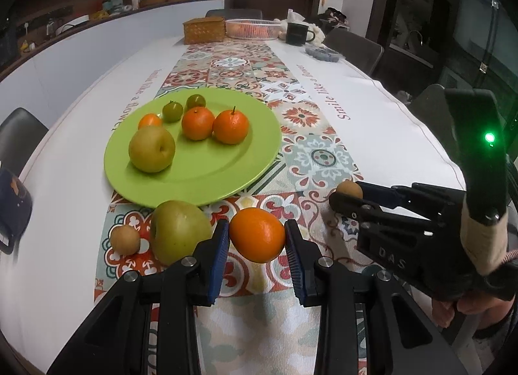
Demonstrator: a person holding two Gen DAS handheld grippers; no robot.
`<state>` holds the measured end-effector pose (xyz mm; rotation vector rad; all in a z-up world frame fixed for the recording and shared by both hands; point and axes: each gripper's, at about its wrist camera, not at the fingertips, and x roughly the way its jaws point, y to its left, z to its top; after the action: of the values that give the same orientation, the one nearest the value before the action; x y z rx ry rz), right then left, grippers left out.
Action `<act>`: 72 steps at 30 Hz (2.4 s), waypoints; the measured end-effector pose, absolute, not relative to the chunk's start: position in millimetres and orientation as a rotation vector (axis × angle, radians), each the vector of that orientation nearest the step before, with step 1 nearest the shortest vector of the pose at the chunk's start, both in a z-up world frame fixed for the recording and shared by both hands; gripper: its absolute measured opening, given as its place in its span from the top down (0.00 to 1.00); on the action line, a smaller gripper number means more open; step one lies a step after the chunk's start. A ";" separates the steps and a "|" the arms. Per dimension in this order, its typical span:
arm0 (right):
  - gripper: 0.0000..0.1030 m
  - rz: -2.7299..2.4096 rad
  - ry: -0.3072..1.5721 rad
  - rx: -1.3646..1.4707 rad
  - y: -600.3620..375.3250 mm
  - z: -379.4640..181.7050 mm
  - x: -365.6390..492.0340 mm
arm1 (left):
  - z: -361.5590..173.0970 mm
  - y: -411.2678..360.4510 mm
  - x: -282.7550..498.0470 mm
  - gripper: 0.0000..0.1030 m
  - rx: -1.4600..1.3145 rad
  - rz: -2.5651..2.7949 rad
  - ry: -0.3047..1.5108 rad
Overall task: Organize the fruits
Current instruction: 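Grasp an orange with the left gripper while the right gripper grasps a small brown fruit, then carry the orange and brown fruit onto the green plate and open both grippers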
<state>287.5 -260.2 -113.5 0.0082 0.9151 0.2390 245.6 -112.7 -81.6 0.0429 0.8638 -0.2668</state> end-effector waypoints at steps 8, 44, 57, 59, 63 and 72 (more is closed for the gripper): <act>0.72 0.259 0.856 -0.011 -254.8 -82.4 262.6 | -69.8 -111.2 232.3 0.67 0.037 -0.287 0.845; 0.72 0.313 0.633 -0.014 -187.7 40.8 253.5 | 37.4 -42.9 226.5 0.67 0.057 -0.309 0.664; 0.72 0.310 0.674 -0.040 -176.3 24.0 323.9 | 13.8 -35.2 296.3 0.67 0.059 -0.324 0.717; 0.72 0.308 0.686 -0.043 -175.1 16.3 336.7 | 6.4 -34.9 308.4 0.67 0.056 -0.323 0.731; 0.72 0.310 0.719 -0.046 -173.5 -2.3 358.7 | -8.5 -32.9 327.8 0.67 0.050 -0.321 0.756; 0.72 0.317 0.789 -0.050 -172.3 -45.1 391.7 | -46.5 -35.0 364.5 0.67 0.038 -0.327 0.833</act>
<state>391.7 -172.3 -45.1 -0.0502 0.7893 0.3170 364.5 -35.0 -46.5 0.0381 0.8335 -0.3274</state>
